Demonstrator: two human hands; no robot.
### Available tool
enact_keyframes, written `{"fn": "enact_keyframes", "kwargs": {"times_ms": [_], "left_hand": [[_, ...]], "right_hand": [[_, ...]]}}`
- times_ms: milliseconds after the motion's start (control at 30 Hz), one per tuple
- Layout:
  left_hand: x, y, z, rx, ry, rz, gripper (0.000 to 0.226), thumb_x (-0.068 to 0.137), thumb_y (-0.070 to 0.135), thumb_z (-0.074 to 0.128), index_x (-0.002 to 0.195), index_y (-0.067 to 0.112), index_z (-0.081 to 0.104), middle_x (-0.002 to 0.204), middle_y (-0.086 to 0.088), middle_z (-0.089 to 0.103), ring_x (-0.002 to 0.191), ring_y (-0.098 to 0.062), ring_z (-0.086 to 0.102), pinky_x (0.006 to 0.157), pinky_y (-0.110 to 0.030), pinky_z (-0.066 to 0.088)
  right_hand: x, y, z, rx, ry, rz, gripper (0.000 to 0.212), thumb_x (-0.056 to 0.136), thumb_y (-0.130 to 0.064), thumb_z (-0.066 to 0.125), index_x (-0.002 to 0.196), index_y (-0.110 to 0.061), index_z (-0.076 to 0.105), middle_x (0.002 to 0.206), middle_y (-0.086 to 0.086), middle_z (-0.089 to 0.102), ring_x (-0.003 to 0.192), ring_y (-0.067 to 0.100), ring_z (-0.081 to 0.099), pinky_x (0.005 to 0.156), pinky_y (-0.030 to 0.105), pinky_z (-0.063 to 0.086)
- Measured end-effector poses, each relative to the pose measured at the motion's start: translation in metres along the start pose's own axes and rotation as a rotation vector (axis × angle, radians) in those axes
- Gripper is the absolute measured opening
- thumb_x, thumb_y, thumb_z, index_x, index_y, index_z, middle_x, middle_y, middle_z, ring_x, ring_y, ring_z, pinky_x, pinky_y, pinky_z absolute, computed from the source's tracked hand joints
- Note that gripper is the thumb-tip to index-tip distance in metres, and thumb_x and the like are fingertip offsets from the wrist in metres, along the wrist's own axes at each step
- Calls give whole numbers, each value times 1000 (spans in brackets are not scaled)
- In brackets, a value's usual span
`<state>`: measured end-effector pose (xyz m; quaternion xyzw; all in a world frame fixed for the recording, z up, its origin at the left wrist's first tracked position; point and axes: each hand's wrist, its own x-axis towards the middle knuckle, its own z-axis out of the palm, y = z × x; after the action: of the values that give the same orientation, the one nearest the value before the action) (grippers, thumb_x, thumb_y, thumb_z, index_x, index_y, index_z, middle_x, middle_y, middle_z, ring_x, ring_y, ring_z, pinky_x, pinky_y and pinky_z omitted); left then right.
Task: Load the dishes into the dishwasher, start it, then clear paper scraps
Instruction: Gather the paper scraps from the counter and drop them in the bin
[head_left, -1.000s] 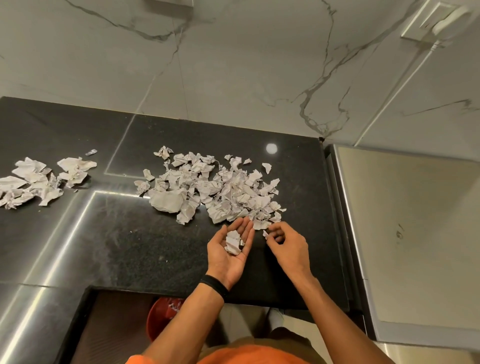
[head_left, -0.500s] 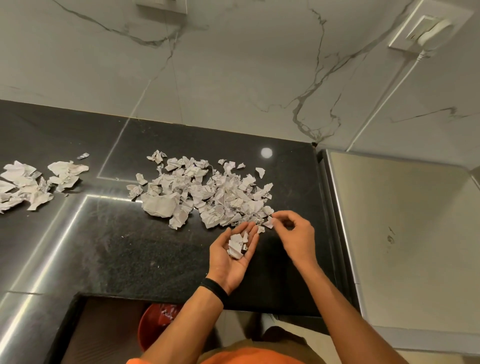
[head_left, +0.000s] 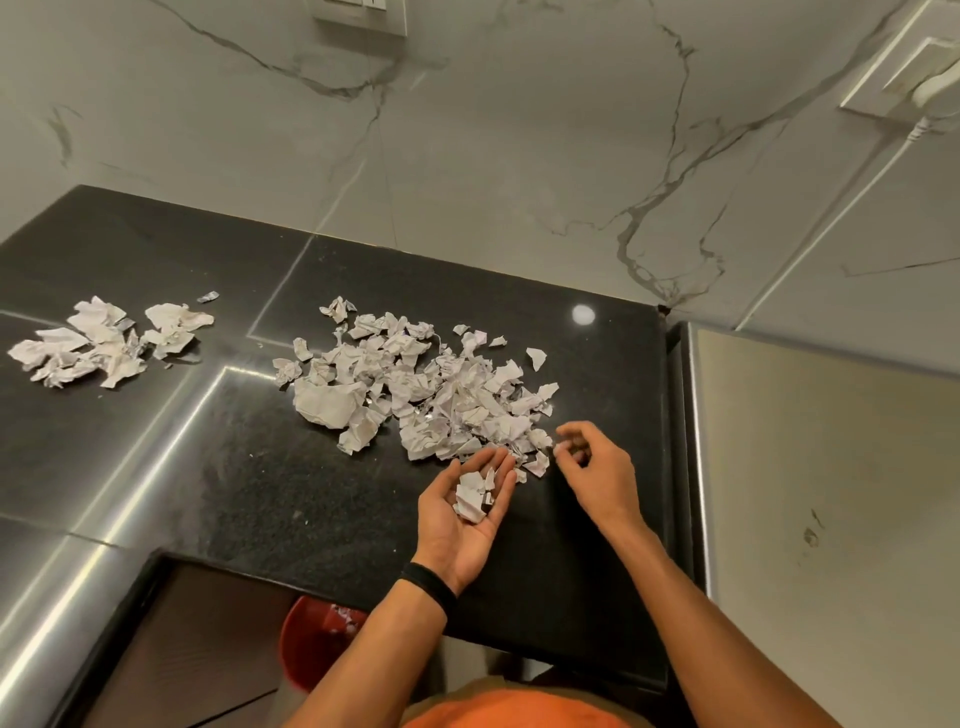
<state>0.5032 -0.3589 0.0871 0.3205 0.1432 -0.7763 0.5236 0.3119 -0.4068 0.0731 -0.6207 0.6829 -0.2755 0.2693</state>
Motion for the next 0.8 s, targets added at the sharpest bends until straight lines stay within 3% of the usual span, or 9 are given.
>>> {"fn": "enact_keyframes", "kwargs": {"times_ms": [100,200,333,433,533,700,800], "left_hand": [[7,-8,5,0,13,13,42,102,25,47,127,-4,64,134,-23,64,125,-35,63,100,-45,53],[10,-18,12,20,11,32,38,97,24,51,115,-2,71,133,-22,65,123,-33,63,99,-39,53],[12,-28,18,-4,2,33,40,102,25,47,101,-1,78,119,-19,71,105,-30,72,88,-36,61],[15,-29,17,-51,-12,15,37,101,23,49,118,-4,68,127,-22,67,110,-31,71,94,-40,59],[12,-28,18,-74,-9,30,41,97,19,53,128,-6,61,133,-25,64,123,-35,64,102,-47,52],[6,-21,9,-94,25,81,45,92,20,55,127,-6,62,134,-24,64,125,-36,62,109,-45,49],[1,-16,4,-115,42,98,43,95,21,52,127,-6,62,133,-25,64,127,-37,61,114,-45,43]], "right_hand": [[-17,-25,-11,236,-29,-19,15,90,-19,77,101,-27,72,91,-15,71,86,3,66,75,19,55],[-33,-46,-15,309,-191,-96,14,90,-18,76,99,-28,74,96,-20,72,88,3,67,75,14,51],[-34,-46,-14,317,-214,-133,17,92,-16,73,101,-31,75,100,-21,73,95,3,68,80,14,51],[-24,-35,-19,372,-104,-103,15,90,-14,75,101,-26,75,94,-16,75,90,4,70,79,16,53],[-9,-11,-19,293,0,-21,16,88,-15,78,101,-24,74,91,-14,73,88,3,69,79,20,57],[0,6,-3,-12,-158,-48,24,86,-27,80,107,-33,70,92,-18,69,84,-3,65,79,20,56],[-2,1,7,-78,-146,-80,23,89,-28,77,111,-31,70,93,-17,67,84,-2,63,80,22,55]]}}
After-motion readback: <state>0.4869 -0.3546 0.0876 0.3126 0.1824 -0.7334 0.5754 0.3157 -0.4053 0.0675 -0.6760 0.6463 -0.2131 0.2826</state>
